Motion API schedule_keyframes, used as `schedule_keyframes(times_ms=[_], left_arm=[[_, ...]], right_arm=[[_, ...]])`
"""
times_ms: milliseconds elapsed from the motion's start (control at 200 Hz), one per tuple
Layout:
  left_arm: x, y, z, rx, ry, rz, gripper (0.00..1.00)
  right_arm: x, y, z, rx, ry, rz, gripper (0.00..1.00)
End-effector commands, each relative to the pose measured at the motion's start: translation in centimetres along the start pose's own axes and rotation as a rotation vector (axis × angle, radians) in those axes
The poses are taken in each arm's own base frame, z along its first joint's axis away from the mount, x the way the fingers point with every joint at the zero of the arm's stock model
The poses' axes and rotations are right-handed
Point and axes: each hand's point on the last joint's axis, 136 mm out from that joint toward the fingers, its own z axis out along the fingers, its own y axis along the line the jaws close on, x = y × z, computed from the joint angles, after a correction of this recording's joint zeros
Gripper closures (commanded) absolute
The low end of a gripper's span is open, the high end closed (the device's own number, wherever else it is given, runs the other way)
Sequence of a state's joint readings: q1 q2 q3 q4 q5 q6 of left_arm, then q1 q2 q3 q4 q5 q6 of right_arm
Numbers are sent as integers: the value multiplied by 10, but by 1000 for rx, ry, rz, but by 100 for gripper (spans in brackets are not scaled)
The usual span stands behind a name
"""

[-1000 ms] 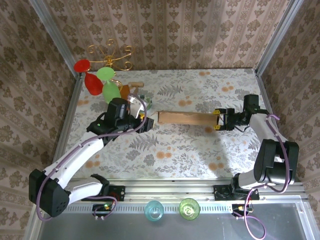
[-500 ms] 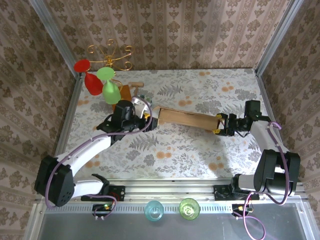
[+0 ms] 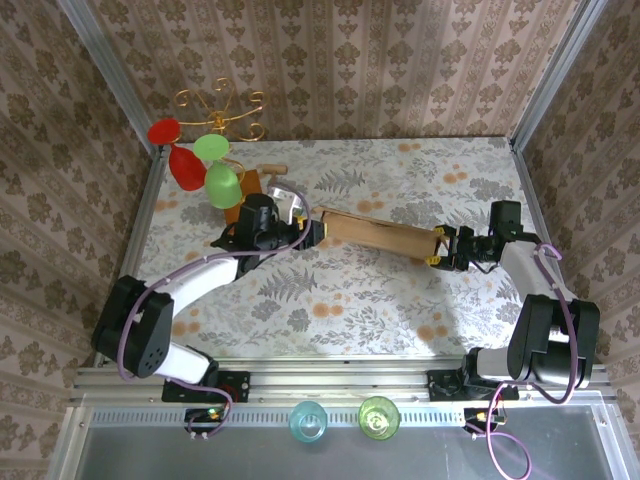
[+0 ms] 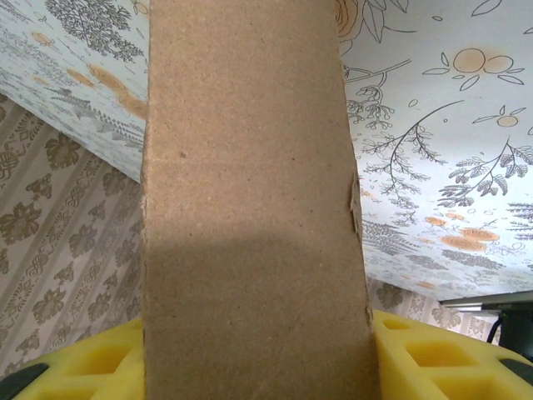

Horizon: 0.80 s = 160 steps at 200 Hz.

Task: Fold the paper box

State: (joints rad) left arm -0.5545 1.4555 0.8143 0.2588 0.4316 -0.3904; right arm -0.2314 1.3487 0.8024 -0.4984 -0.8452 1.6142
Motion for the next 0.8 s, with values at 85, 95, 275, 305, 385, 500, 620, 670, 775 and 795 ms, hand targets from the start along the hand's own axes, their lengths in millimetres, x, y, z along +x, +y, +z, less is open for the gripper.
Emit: schedule_keyframes(times_ms=[85,95,275,305,385,500,620,670,775,795], left_arm=[[-25,-6,12,43,-47,0,38],[-25,-6,13,45,-45,0,38],[-29,-6,25,47,-29,-7,49],[-29,-6,27,50,-26,-13,53],[-29,-6,30,52,-14,-27,65],[-27,-5,32,46,7,-45,76],[-24,-7,32,39,27,-35,79],[-22,-8,33,36,35,-32,82],[-19,-8,34,18,56,-20,90],[-18,-8,34,14,61,-16,92]], right_arm=[[1,-2,2,4,36,39,51],[1,-2,2,3,36,40,51],[1,-1,2,-1,37,43,51],[1,0,2,-3,37,42,51],[1,1,2,-8,38,45,51],[-1,2,1,-13,34,51,51],[-1,3,1,-16,33,51,51],[-2,2,2,-15,33,55,51],[-2,3,2,-17,33,56,51],[-2,3,2,-17,33,56,51]])
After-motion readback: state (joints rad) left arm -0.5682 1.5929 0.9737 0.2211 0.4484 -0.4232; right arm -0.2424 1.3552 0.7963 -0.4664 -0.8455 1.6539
